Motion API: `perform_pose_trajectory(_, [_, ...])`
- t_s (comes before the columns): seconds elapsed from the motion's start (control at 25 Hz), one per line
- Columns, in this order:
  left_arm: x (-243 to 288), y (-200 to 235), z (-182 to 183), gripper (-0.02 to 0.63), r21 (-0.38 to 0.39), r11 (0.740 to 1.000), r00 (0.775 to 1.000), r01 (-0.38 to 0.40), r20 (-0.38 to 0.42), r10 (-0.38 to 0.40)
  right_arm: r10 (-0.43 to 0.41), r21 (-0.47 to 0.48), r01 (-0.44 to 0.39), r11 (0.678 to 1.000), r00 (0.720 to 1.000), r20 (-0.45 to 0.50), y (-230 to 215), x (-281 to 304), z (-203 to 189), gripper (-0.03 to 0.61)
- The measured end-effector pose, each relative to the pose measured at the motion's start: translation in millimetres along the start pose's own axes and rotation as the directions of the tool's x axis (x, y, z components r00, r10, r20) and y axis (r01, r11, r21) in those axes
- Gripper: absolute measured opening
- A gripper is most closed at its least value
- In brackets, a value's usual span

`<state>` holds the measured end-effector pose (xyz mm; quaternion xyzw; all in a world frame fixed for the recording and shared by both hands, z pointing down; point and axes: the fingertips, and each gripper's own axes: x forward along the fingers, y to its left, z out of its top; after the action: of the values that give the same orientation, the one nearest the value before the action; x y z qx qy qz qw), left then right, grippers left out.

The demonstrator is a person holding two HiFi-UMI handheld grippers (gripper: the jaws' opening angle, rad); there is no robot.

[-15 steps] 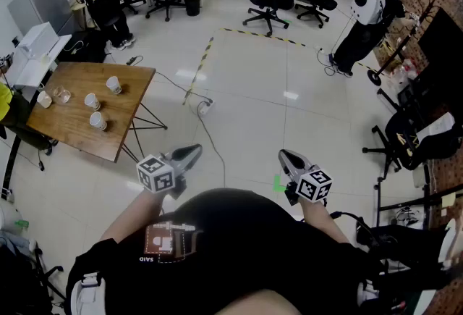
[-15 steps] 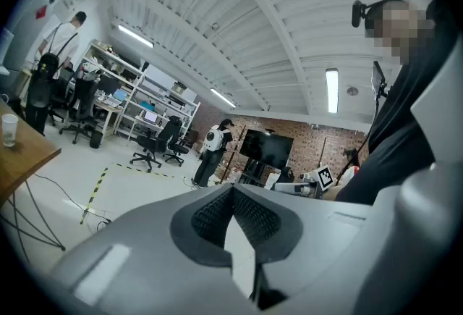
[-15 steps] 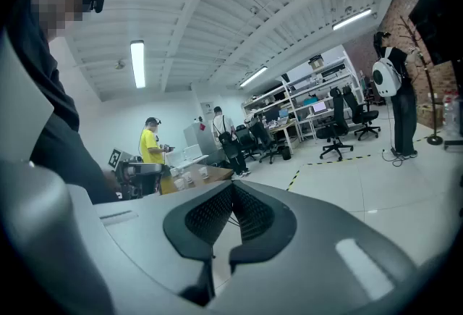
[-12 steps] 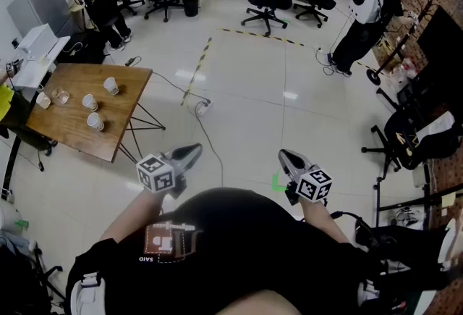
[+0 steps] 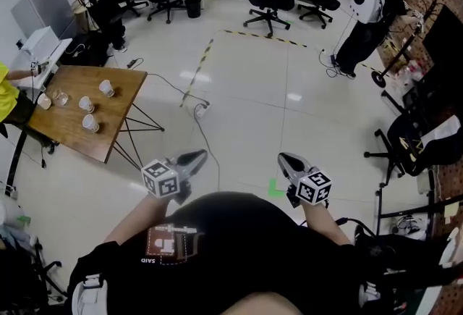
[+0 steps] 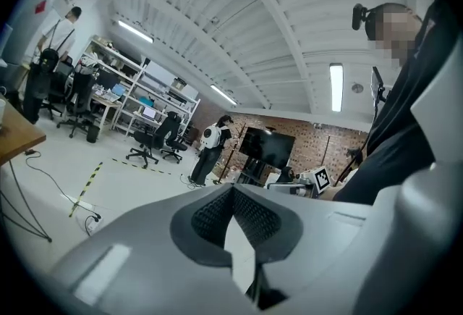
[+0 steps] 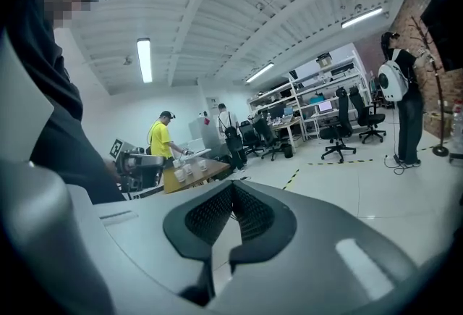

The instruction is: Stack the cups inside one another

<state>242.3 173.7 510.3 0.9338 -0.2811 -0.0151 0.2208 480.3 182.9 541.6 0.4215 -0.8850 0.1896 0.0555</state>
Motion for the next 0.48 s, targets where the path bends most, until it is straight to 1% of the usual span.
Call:
perform_pose_trajectory(0.12, [1, 14, 0, 0.002, -0.009, 1.0, 1.0, -0.01, -0.005, 0.01, 0.014, 0.007, -0.014, 1.0, 1.0, -0.009, -4, 17, 3, 0.014])
perform_pose_trajectory(0.28, [-1, 60, 14, 0.002, -0.029, 0.999, 1.0, -0.024, 0.013, 0.025, 0.019, -0.004, -0.019, 1.0, 1.0, -0.02, -7, 57, 13, 0.014])
perform_pose_trajectory(0.4, [0, 106, 32, 0.002, -0.027, 1.0, 1.0, 0.0, 0.024, 0.0, 0.001, -0.021, -0.001, 1.0, 1.0, -0.009, -10, 102, 31, 0.014])
perform_pose_trajectory(0.48, [1, 139, 47, 0.002, -0.012, 0.999, 1.0, 0.03, 0.004, -0.03, -0.024, -0.009, 0.024, 1.0, 1.0, 0.011, -10, 136, 47, 0.014])
